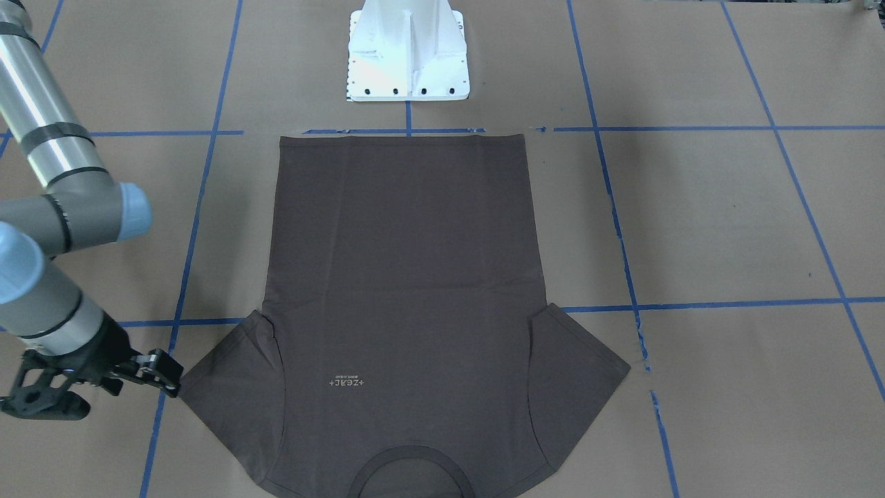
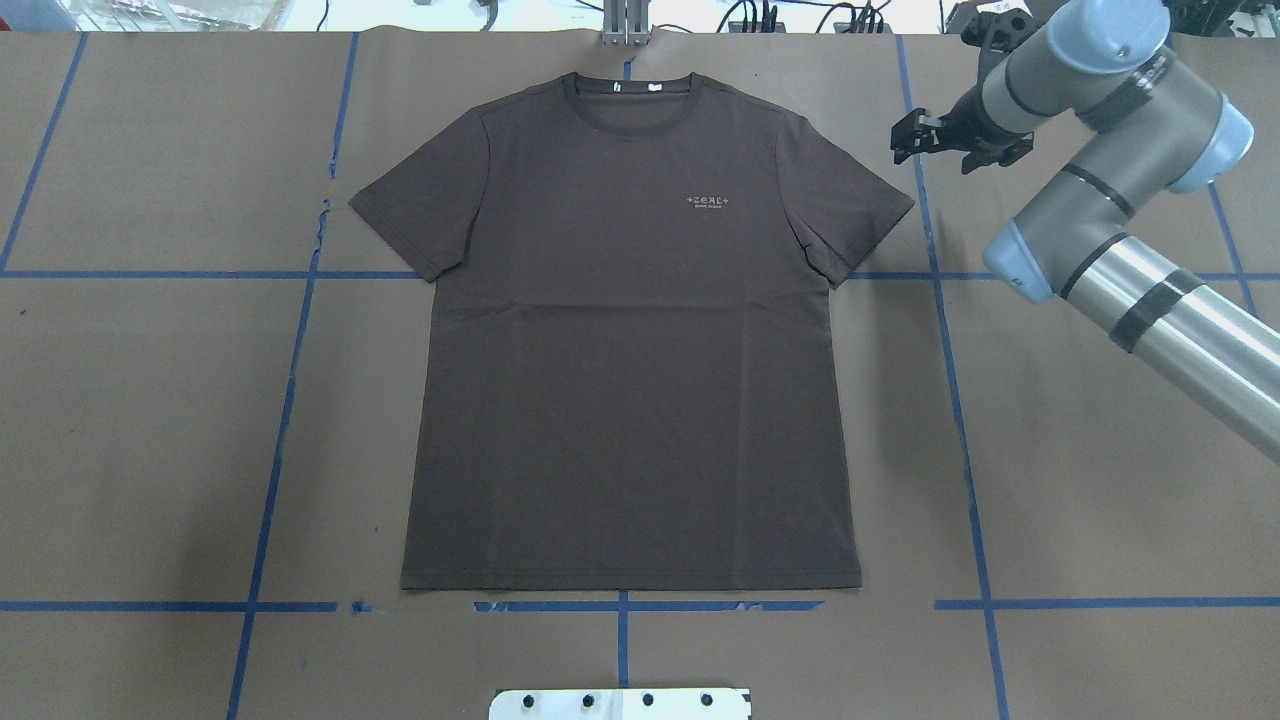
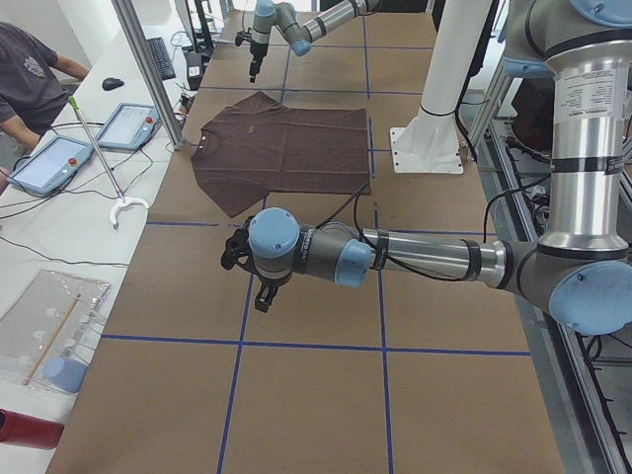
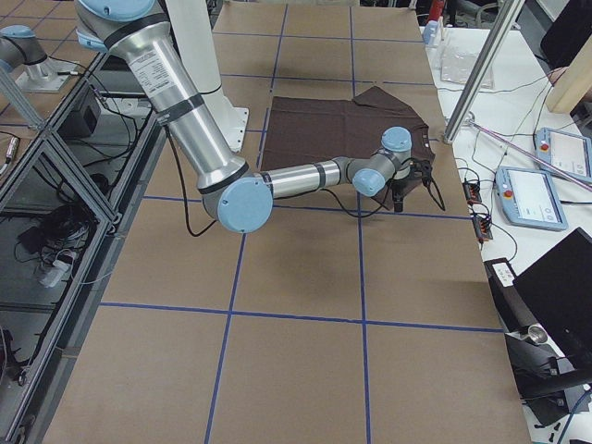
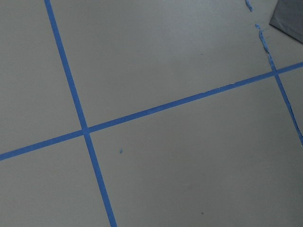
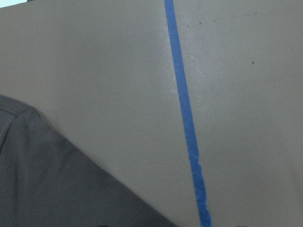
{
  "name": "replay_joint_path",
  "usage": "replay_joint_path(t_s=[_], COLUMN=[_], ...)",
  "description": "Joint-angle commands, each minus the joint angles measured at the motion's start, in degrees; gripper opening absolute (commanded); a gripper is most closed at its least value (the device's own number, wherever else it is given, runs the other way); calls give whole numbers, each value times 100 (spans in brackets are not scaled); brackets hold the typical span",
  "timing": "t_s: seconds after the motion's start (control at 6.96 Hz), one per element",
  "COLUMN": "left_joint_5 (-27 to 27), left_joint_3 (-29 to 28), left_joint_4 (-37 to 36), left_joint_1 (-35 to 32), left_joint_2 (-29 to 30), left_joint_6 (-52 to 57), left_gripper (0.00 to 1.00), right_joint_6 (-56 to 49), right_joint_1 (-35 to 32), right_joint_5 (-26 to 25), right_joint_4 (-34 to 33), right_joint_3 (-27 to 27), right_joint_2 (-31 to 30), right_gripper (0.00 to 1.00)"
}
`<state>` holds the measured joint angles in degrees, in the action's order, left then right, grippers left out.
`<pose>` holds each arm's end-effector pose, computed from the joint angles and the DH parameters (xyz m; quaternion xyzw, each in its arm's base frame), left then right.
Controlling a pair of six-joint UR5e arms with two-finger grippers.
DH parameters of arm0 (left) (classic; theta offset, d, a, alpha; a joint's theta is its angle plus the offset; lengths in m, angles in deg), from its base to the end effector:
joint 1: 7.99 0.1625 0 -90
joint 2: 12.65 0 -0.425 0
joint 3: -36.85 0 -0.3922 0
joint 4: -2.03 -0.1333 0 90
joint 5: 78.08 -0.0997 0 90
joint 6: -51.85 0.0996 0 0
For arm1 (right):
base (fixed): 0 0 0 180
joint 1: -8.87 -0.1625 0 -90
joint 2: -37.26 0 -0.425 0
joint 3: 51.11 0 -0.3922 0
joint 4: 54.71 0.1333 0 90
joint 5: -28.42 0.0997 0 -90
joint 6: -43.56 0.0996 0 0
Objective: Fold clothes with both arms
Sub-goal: 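Grasp the shirt sleeve nearest the right gripper and fold it inward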
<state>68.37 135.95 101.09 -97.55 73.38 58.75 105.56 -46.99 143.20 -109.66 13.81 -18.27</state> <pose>-0.0467 -0.4717 0.5803 0.1351 0.4624 0.1143 0.8688 -0.3519 -0.6821 0.4436 0.0990 -0.4075 0.1389 0.8971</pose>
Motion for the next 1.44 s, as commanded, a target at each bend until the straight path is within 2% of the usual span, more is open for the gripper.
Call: replay_joint_path(t_s=[0.0,0.29,0.86,1.01,1.15,1.29], left_joint_5=[7,7,15,15,15,15], left_joint_3=[-23,-40,21,39,47,56], left_joint_4=[17,52,52,52,52,52], left_joint_1=[1,1,1,-8,-8,-8], left_joint_2=[-7,-15,-15,-16,-16,-16], left_joint_6=[13,13,-4,-13,-22,-22], left_gripper=[100,100,100,100,100,100], right_joint_6=[743,735,700,708,761,744], right_joint_1=[302,338,338,338,338,338], right_joint_5=[-404,-405,-396,-396,-396,-387], right_joint_4=[37,10,-16,-16,-16,1], right_joint_3=[-365,-436,-392,-383,-366,-366], right_joint_2=[209,200,130,121,121,112], right_gripper=[83,72,63,58,14,0])
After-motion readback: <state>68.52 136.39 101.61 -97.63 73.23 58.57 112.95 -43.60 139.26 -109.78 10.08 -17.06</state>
